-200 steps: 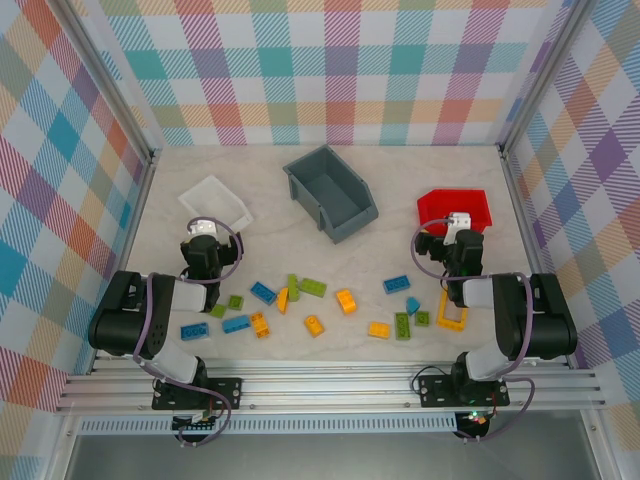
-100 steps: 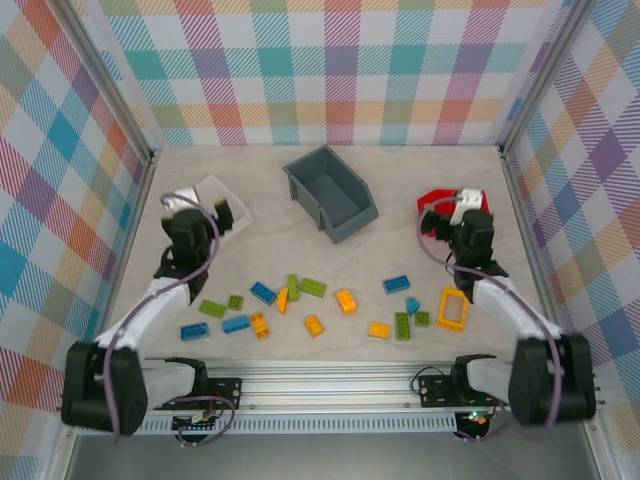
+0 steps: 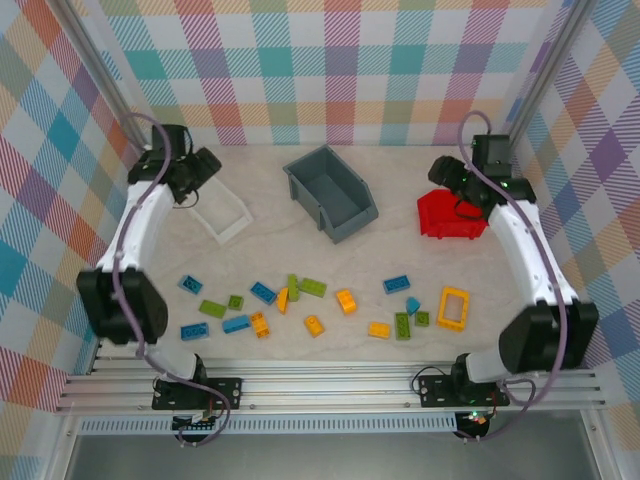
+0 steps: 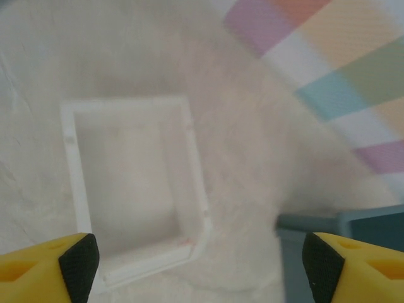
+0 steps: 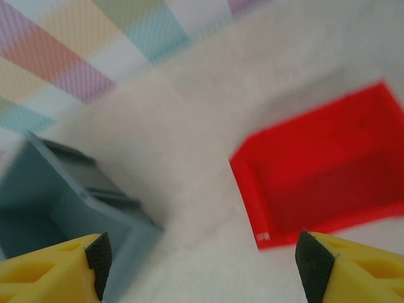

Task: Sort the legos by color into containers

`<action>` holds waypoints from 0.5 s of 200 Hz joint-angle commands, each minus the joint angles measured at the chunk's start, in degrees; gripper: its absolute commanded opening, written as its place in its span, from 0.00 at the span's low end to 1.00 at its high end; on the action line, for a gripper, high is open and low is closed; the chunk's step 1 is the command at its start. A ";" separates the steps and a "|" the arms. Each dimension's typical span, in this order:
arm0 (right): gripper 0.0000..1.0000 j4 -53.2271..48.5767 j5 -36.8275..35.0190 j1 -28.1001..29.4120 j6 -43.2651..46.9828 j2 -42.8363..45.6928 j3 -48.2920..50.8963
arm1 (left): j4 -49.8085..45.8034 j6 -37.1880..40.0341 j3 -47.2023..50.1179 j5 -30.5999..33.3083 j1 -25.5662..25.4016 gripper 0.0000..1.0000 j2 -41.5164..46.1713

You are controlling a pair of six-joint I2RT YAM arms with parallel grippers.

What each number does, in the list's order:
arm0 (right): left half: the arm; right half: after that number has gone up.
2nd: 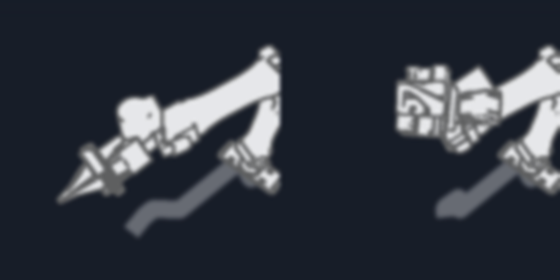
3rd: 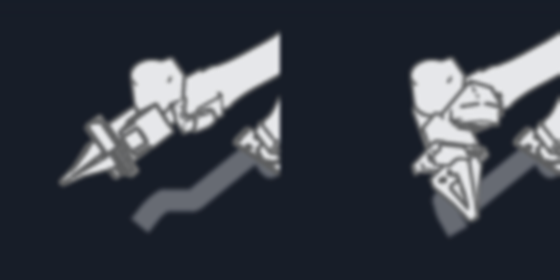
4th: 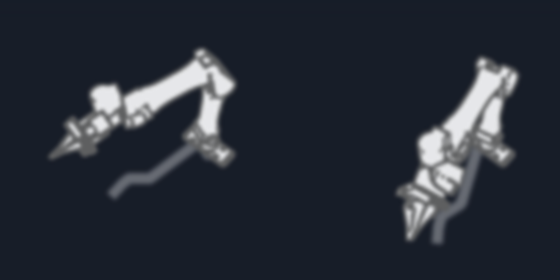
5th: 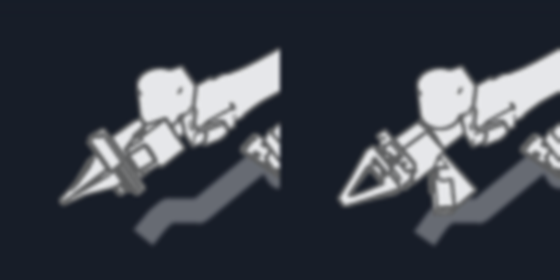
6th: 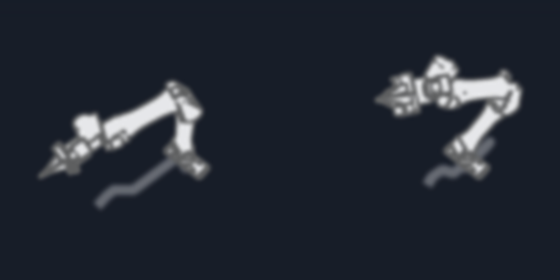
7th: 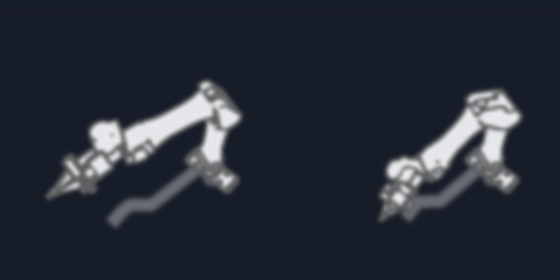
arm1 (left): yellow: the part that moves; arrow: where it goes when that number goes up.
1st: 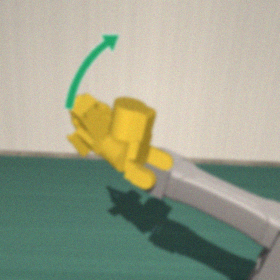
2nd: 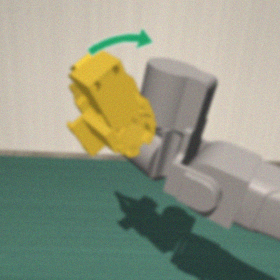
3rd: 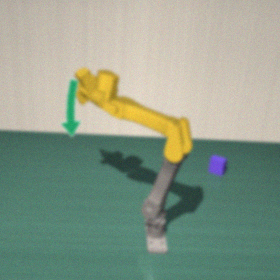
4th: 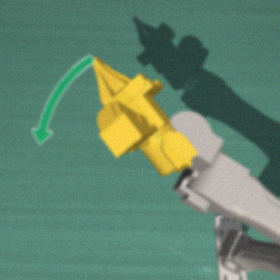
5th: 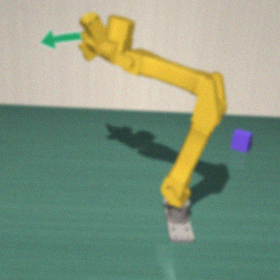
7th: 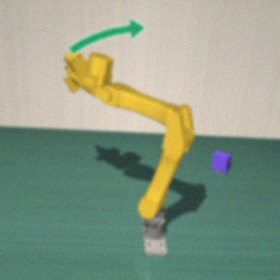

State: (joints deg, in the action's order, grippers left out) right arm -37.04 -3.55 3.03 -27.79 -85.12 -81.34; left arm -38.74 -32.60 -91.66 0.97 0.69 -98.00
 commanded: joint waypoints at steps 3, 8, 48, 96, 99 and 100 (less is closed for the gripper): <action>0.75 -8.97 2.09 -1.26 -5.67 -3.64 -5.47 | -7.66 0.59 -7.53 -5.20 0.28 0.82 -6.95; 0.75 -9.09 1.88 -1.67 -6.66 -4.71 -5.95 | -7.68 1.05 -9.17 -5.75 0.27 0.80 -8.98; 0.68 -8.31 4.30 -4.94 -16.02 -13.86 -9.84 | -8.09 2.01 -18.42 -7.68 0.28 0.73 -20.67; 0.68 -9.68 3.36 -5.24 -22.39 -26.09 -18.94 | -7.94 3.96 -22.53 -8.55 -0.15 0.64 -27.26; 0.68 -9.90 3.15 -5.23 -22.77 -26.75 -19.61 | -7.86 4.14 -22.66 -8.52 -0.20 0.64 -27.49; 0.68 -10.03 3.09 -5.27 -22.84 -27.02 -19.76 | -7.90 4.22 -22.72 -8.57 -0.23 0.64 -27.59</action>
State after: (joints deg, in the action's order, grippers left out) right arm -44.73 -0.56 -2.28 -45.41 -107.87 -96.07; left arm -45.10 -30.61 -112.42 -6.44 0.67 -123.48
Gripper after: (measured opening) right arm 0.679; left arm 0.650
